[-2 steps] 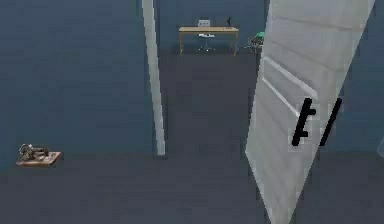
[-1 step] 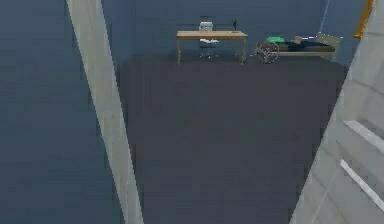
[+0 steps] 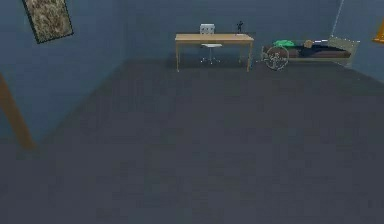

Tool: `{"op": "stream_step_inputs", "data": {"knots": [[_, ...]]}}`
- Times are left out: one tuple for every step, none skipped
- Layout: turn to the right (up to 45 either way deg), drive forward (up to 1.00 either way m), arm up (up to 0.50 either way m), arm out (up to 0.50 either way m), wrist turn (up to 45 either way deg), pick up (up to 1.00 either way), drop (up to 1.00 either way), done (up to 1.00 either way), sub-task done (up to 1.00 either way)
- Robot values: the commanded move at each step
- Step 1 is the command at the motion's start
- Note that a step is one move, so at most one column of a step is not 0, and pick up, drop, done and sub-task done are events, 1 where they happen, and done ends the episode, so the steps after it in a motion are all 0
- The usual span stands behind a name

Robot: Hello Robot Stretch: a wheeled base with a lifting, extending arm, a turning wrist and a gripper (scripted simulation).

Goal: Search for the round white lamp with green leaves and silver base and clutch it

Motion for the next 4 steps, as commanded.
{"op": "stream_step_inputs", "data": {"knots": [[0.0, 0.40, 0.00, 0.00, 0.0, 0.00, 0.00, 0.00, 0.00], [-42.0, 0.00, 0.00, 0.00, 0.0, 0.00, 0.00, 0.00, 0.00], [0.0, 0.25, 0.00, 0.00, 0.0, 0.00, 0.00, 0.00, 0.00], [-21.0, 0.00, 0.00, 0.00, 0.0, 0.00, 0.00, 0.00, 0.00]]}}
